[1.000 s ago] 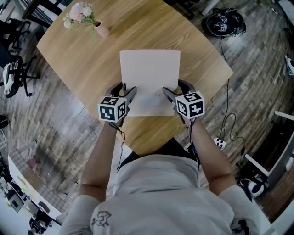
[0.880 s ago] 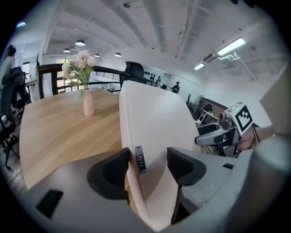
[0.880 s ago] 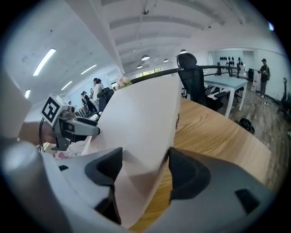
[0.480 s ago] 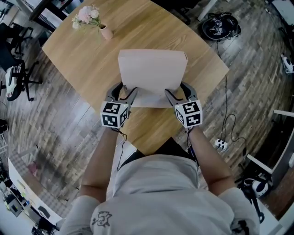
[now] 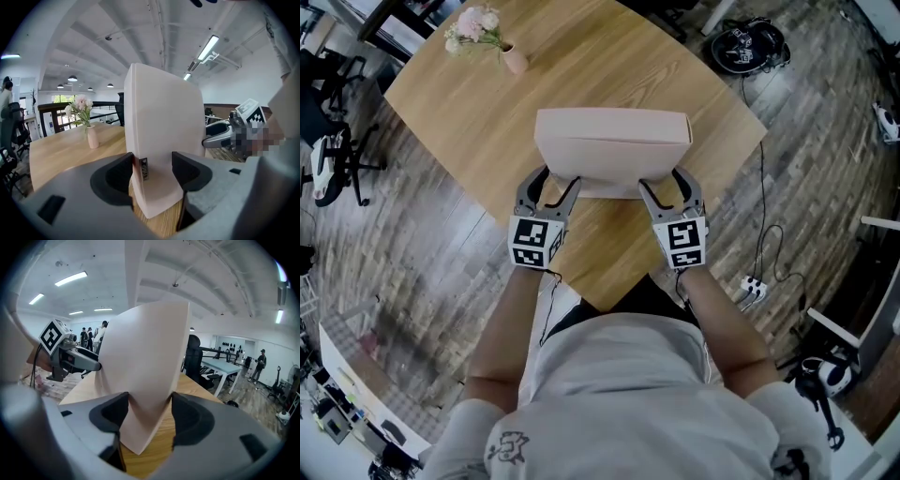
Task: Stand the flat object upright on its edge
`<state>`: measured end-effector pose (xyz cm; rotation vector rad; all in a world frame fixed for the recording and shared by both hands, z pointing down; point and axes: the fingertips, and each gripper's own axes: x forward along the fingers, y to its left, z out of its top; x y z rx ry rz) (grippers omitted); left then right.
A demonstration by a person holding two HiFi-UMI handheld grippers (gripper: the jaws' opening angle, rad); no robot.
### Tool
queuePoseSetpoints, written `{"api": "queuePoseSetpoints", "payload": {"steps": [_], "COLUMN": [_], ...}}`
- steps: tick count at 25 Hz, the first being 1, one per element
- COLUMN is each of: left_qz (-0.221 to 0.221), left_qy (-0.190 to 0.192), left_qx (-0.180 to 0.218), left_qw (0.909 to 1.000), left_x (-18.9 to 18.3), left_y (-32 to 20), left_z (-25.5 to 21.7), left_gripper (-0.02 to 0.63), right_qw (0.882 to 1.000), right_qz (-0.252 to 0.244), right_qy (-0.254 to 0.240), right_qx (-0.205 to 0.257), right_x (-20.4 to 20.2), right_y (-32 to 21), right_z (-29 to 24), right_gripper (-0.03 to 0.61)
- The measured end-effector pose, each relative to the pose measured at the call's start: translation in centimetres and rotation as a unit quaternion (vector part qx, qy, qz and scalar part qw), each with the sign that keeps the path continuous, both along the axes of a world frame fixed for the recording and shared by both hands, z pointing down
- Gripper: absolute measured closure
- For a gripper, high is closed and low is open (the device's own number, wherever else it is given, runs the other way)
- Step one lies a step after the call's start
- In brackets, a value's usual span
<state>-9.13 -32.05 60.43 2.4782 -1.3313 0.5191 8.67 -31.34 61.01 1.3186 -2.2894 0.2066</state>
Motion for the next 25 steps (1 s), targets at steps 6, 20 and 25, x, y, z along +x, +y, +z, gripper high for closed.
{"api": "queuePoseSetpoints", "payload": {"steps": [6, 20, 25], "left_qz": [0.0, 0.008, 0.013], "left_qy": [-0.009, 0.003, 0.001], "left_qx": [0.011, 0.002, -0.001], "left_qw": [0.9999, 1.0, 0.9999], "left_x": [0.0, -0.3, -0.3], "left_y": [1.0, 3.9, 4.3], "left_z": [0.3, 0.5, 0.5], "left_gripper": [0.347, 0.345, 0.345], "right_qw": [1.0, 1.0, 1.0], "right_qz": [0.0, 0.006, 0.016], "right_qy": [0.013, 0.019, 0.014], "right_qx": [0.015, 0.011, 0.012], "right_x": [0.1, -0.1, 0.2], "right_y": [1.3, 4.8, 5.0], "right_z": [0.2, 0.4, 0.3], "right_gripper": [0.282, 0.264, 0.264]}}
